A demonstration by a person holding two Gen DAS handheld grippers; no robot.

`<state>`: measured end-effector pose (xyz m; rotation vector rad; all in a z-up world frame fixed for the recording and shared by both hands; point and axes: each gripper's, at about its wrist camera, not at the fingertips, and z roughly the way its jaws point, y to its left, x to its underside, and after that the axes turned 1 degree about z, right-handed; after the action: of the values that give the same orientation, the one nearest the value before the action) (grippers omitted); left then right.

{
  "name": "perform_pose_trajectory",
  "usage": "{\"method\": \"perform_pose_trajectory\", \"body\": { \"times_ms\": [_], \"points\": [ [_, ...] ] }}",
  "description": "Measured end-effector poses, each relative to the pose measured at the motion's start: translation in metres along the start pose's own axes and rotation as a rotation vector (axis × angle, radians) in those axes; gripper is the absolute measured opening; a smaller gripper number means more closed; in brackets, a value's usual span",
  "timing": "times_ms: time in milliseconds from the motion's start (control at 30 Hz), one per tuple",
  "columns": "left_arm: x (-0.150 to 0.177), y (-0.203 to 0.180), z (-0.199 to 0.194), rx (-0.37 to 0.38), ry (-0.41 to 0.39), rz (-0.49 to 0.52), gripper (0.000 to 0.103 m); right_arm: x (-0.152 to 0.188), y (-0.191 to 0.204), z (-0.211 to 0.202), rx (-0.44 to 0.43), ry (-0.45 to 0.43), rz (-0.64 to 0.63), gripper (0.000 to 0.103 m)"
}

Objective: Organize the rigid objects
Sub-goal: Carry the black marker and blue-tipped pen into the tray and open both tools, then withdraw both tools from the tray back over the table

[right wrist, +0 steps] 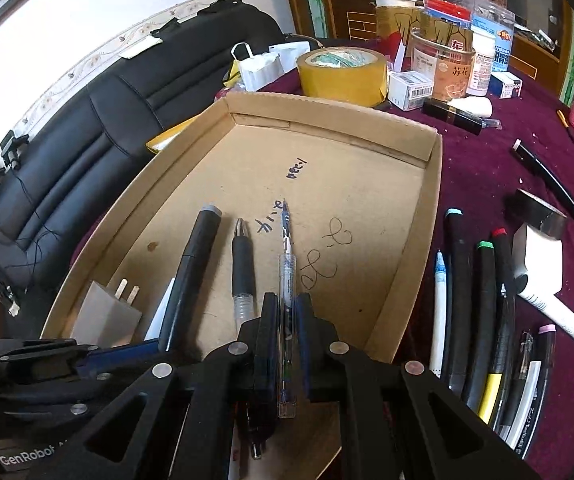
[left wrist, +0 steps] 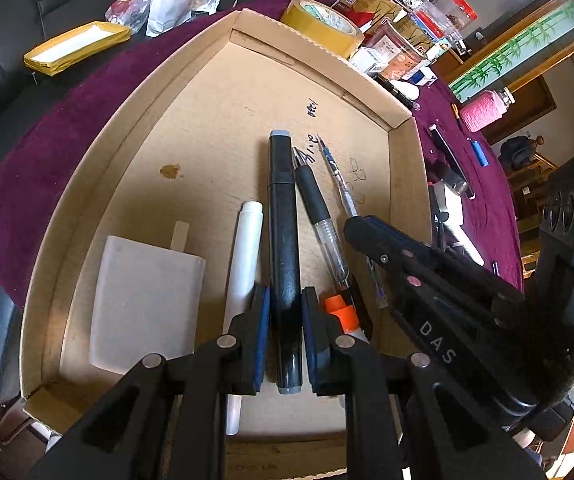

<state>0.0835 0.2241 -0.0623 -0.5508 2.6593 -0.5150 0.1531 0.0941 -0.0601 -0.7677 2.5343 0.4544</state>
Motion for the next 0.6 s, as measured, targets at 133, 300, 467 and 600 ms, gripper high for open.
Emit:
{"method": "perform_pose_trajectory", "body": {
  "times_ms": [133, 300, 467, 600],
  "points": [
    [0.0, 0.0, -0.001, 0.002, 0.002, -0.008, 0.015, 0.0, 0.0, 0.0, -0.004, 0.0, -0.002, 0.01],
    [0.002, 0.0, -0.001, -0.003, -0.01, -0.012, 0.015, 0.002, 0.0, -0.003, -0.03, -0.001, 0.001, 0.011],
    [0.002, -0.002, -0.002, -0.007, -0.018, -0.018, 0.018, 0.006, -0.007, -0.017, -0.062, -0.022, 0.023, 0.013],
    [0.006, -0.006, -0.006, -0.01, -0.04, -0.017, 0.03, 0.009, -0.015, -0.033, -0.084, -0.054, 0.035, 0.031]
  ]
}}
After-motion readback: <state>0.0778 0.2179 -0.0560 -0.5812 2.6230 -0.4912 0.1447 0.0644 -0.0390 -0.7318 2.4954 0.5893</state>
